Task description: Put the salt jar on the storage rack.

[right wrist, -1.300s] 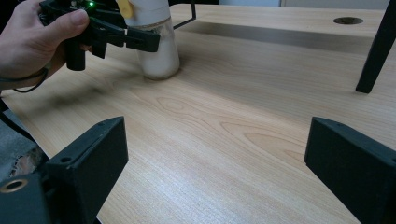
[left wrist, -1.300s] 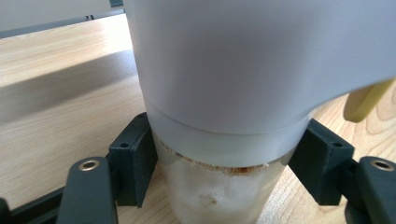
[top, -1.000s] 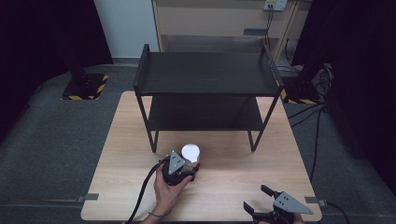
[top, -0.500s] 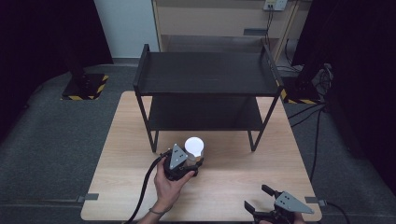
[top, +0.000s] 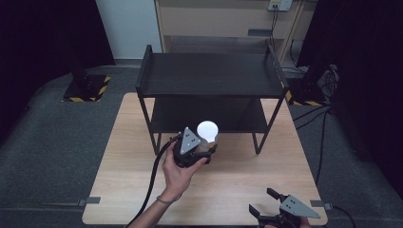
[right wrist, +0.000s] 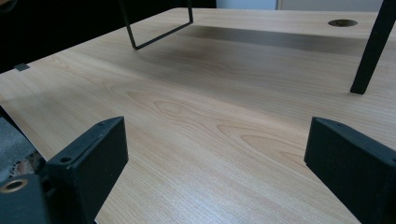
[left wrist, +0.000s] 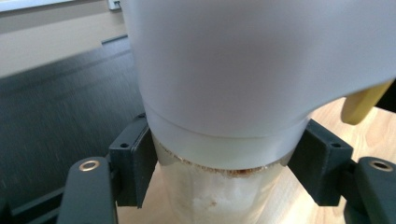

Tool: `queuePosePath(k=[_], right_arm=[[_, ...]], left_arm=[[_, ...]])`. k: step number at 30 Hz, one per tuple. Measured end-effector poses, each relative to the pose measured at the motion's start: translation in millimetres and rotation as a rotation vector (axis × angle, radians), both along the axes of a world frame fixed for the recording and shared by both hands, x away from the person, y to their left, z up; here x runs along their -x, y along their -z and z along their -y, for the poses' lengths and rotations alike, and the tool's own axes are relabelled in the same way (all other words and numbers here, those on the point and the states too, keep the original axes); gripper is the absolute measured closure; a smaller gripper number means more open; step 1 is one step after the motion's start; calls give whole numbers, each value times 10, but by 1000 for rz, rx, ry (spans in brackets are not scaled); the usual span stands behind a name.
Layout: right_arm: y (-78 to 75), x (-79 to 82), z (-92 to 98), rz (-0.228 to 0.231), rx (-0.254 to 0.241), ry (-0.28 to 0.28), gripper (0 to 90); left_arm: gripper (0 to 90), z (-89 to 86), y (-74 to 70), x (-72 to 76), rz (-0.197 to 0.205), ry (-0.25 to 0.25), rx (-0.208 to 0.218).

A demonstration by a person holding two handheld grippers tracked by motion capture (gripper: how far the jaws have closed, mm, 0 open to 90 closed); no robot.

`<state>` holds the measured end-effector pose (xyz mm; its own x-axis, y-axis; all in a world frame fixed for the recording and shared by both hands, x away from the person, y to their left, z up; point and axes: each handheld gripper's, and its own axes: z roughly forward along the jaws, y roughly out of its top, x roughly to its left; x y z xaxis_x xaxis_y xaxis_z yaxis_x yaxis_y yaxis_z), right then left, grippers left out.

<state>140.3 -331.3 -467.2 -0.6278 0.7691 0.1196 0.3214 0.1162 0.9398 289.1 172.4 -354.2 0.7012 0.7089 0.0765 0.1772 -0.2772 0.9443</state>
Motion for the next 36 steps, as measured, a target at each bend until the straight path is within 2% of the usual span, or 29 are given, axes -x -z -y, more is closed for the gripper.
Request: queuePosePath(k=[5, 8, 9, 11, 13, 16, 26, 35, 36], right_arm=[[0, 5, 2, 1, -1, 1, 66], [2, 3, 5, 0, -3, 3, 66], [2, 2, 6, -1, -3, 3, 66], [4, 2, 9, -1, -3, 1, 66], [5, 4, 11, -1, -3, 2, 66], [5, 0, 16, 0, -4, 3, 66], [0, 5, 16, 3, -3, 3, 67], [6, -2, 17, -2, -2, 2, 68], [8, -2, 17, -2, -2, 2, 68]], left_arm=[[301, 91, -134, -118, 16, 4, -3], [302, 134, -210, -214, 3, 14, 7], [302, 156, -248, -231, 2, 14, 5], [302, 193, -302, -224, 30, 11, -1], [302, 192, -347, -256, 25, 11, 24], [302, 213, -392, -301, 27, -2, 20], [302, 278, -297, -488, 27, -43, -3], [301, 270, -217, -568, 22, -53, 40], [300, 247, -205, -608, 18, -43, 48]])
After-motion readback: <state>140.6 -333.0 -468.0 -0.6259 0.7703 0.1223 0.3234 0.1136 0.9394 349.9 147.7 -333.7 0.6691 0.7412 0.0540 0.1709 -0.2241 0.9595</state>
